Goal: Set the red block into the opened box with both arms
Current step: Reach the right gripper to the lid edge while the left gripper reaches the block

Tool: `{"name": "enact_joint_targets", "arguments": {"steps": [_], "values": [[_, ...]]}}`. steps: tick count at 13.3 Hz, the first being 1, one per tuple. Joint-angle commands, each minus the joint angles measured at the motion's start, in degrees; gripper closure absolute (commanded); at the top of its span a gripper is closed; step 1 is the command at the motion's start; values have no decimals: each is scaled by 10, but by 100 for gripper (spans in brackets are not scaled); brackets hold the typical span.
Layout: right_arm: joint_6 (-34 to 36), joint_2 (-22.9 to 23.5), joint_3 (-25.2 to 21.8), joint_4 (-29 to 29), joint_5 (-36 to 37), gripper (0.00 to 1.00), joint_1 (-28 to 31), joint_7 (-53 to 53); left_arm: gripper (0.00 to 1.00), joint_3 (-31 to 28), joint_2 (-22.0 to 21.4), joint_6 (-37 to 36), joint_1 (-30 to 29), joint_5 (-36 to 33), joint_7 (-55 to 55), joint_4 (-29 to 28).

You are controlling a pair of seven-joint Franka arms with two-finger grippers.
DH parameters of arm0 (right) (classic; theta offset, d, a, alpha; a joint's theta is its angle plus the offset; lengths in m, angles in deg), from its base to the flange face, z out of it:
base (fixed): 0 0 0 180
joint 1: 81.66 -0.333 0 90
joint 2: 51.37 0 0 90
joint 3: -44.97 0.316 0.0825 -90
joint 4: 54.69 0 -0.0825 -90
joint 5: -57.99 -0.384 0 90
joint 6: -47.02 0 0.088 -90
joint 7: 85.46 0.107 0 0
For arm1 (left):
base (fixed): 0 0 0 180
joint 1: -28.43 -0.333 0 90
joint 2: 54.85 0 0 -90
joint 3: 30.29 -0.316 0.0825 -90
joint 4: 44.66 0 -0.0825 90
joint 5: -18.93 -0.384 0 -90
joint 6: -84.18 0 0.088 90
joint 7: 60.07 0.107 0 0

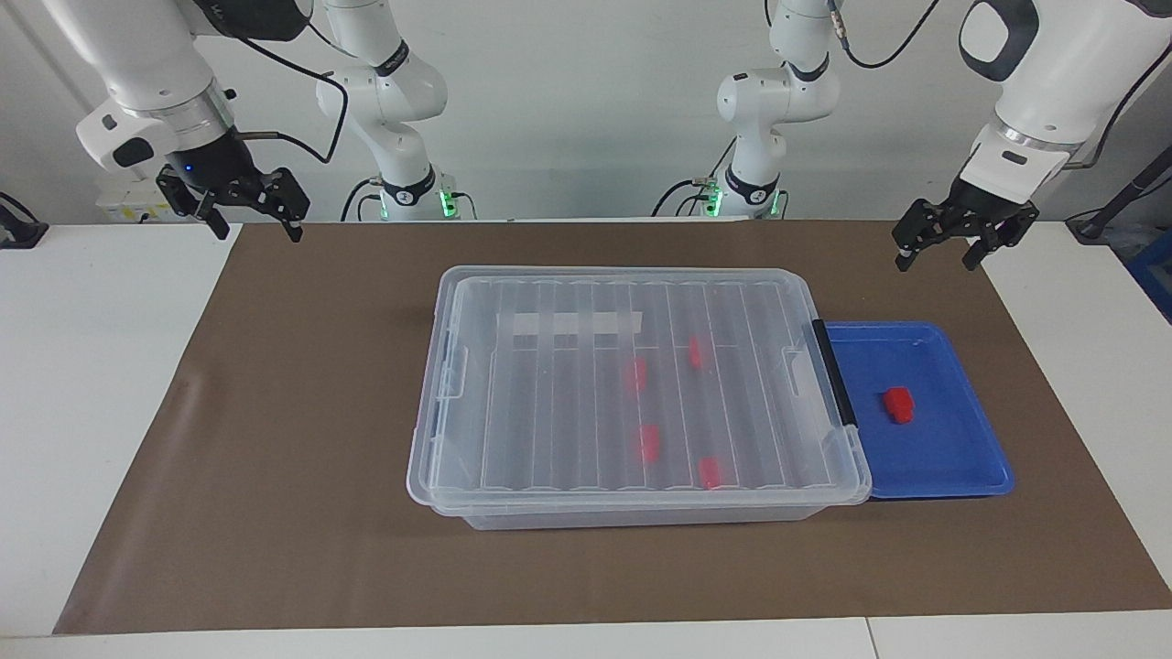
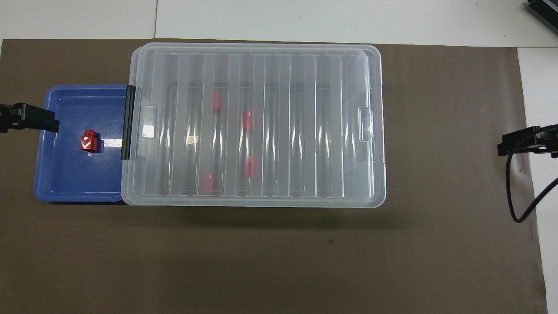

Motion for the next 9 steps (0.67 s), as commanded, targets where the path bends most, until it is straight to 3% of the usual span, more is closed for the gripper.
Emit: {"name": "enact_joint_targets", "arguments": {"steps": [1, 6, 9], "values": [[-3, -7, 3, 9, -2, 0, 3, 14, 0, 0, -12, -3, -6, 9, -4, -9], [-18, -9, 13, 28, -4, 0, -7, 14, 0, 0, -12, -2, -6, 9, -3, -9], [-108, 1, 14, 61, -23, 0, -43, 17, 0, 0, -12, 0, -7, 9, -3, -10]]}}
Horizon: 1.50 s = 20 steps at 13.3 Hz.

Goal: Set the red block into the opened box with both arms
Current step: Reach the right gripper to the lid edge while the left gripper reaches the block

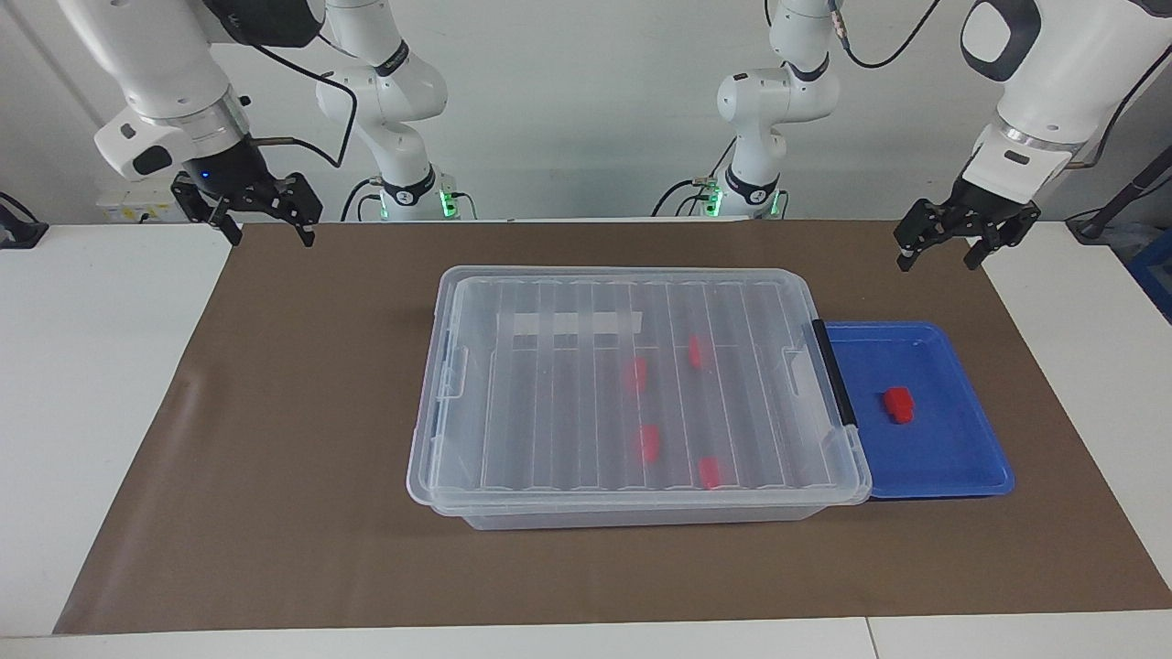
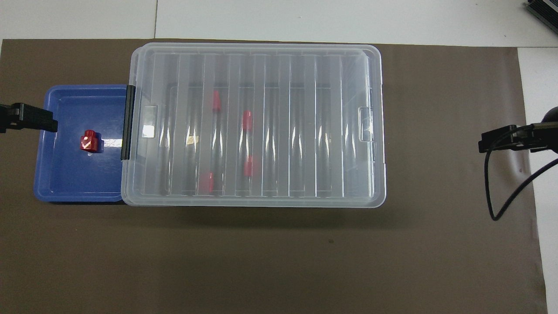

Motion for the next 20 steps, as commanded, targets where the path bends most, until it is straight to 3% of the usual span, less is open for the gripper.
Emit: {"name": "enact_joint_targets", "arguments": {"steps": [1, 4, 7, 13, 20], "values": [[-93, 16, 3, 43, -21, 0, -36, 18, 0, 0, -12, 1, -10, 9, -3, -10], [-178, 69, 3, 43, -51, 0, -66, 29, 0, 0, -15, 14, -17, 8, 1, -21], [-211, 103, 3, 47, -58, 0, -76, 37, 0, 0, -36, 65, -29, 8, 4, -73], [-282, 123, 3, 93, -58, 0, -75, 36, 0, 0, -35, 180, -52, 8, 25, -165], [-289, 133, 3, 89, -51, 0, -66, 37, 0, 0, 27, 360, -90, 8, 59, -256]]}}
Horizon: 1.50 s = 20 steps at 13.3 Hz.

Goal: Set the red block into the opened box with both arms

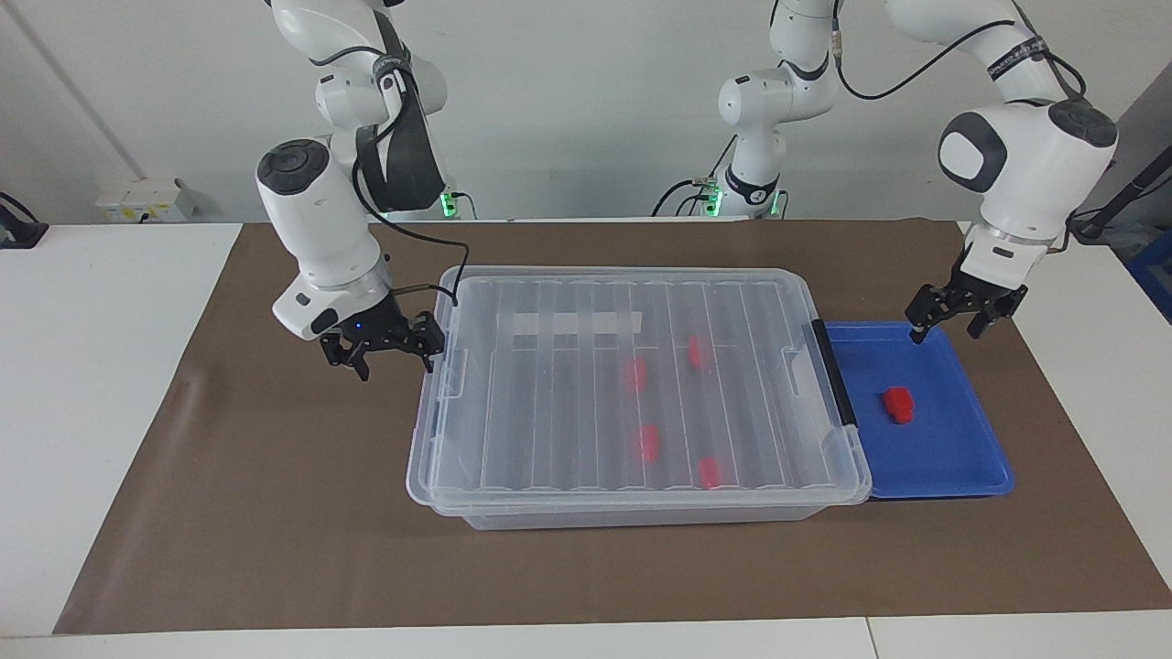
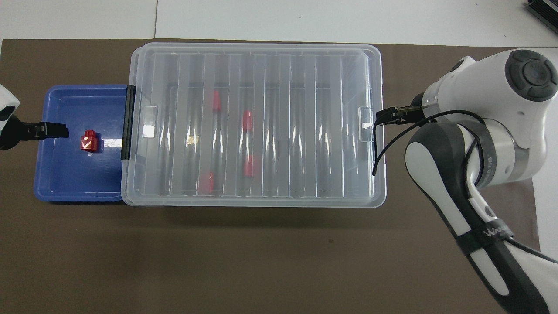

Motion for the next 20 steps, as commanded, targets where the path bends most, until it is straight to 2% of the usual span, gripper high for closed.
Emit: {"name": "enact_joint_targets", "arguments": {"steps": [1, 3, 5, 10, 19, 20], "values": [[-17, 6, 1, 2, -3, 0, 4, 10, 0, 3, 20, 65, -16, 8, 15, -34], [-22, 7, 2, -9, -9, 0, -3, 23, 0, 3, 28, 109, -15, 8, 15, -61], [-57, 14, 2, -1, -11, 0, -11, 37, 0, 3, 69, 151, -17, 8, 15, -63], [-52, 18, 1, 11, 1, 0, -7, 31, 0, 3, 133, 221, -12, 8, 14, -63], [-11, 17, 0, 3, 57, 0, 59, 5, 0, 3, 138, 229, -7, 8, 16, -71], [-6, 16, 0, 2, 60, 0, 69, -6, 8, 3, 138, 229, -7, 8, 15, -72]]}}
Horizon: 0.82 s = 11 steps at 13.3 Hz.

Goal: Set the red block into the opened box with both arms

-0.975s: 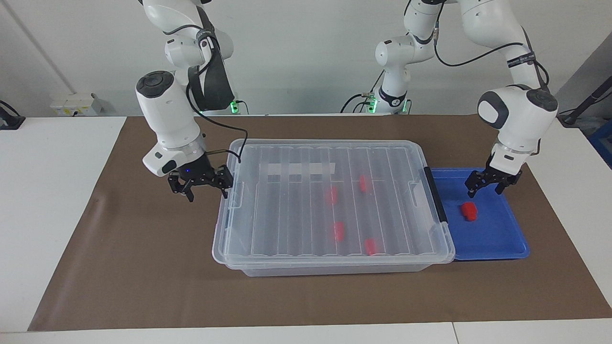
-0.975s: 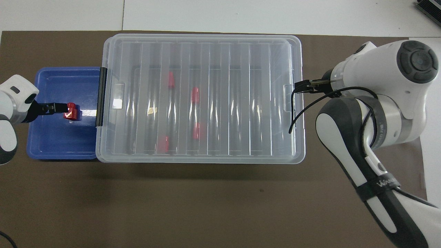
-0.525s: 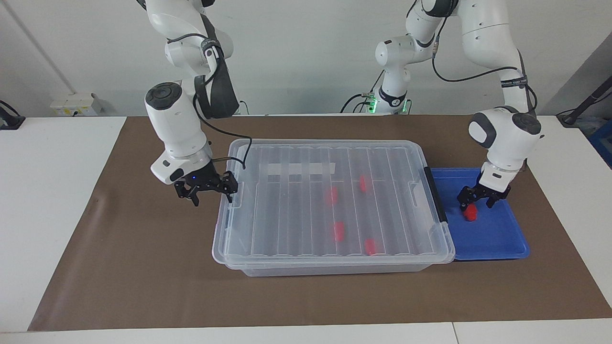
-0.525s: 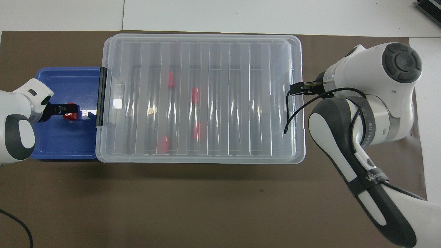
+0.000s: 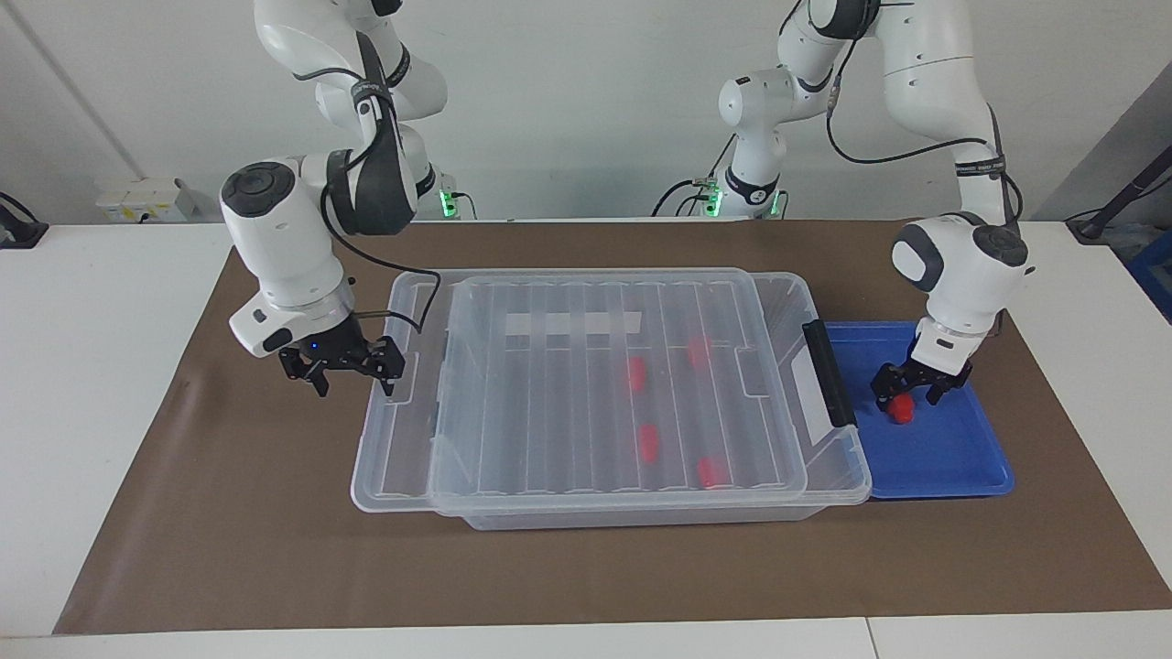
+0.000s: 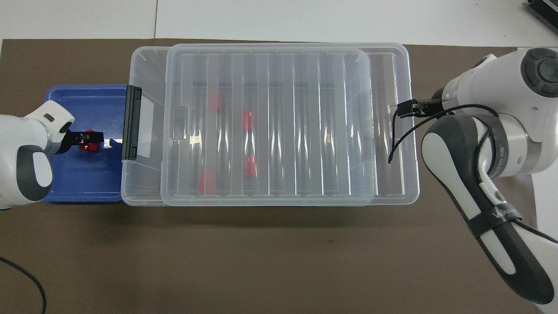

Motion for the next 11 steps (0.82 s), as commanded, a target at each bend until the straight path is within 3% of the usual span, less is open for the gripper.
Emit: {"name": "enact_joint_targets", "arguments": {"steps": [1, 3, 4, 6, 9, 11], "values": [[20, -5, 3, 1, 16, 0, 29, -29, 19, -3, -2, 12, 4, 8, 13, -10], [31, -7, 3, 1, 17, 0, 43, -44, 40, -3, -2, 12, 4, 8, 14, -10], [38, -7, 2, 1, 17, 0, 50, -50, 55, -3, -1, 12, 4, 8, 14, -9], [42, -8, 2, 1, 31, 0, 63, -57, 97, -3, 0, 9, 4, 8, 12, -5], [44, -9, 2, 1, 36, 0, 75, -70, 100, -2, 1, -23, 4, 8, 9, 20], [46, -9, 1, 0, 36, 0, 79, -77, 100, -1, -7, -101, 10, 9, 2, 65]]}}
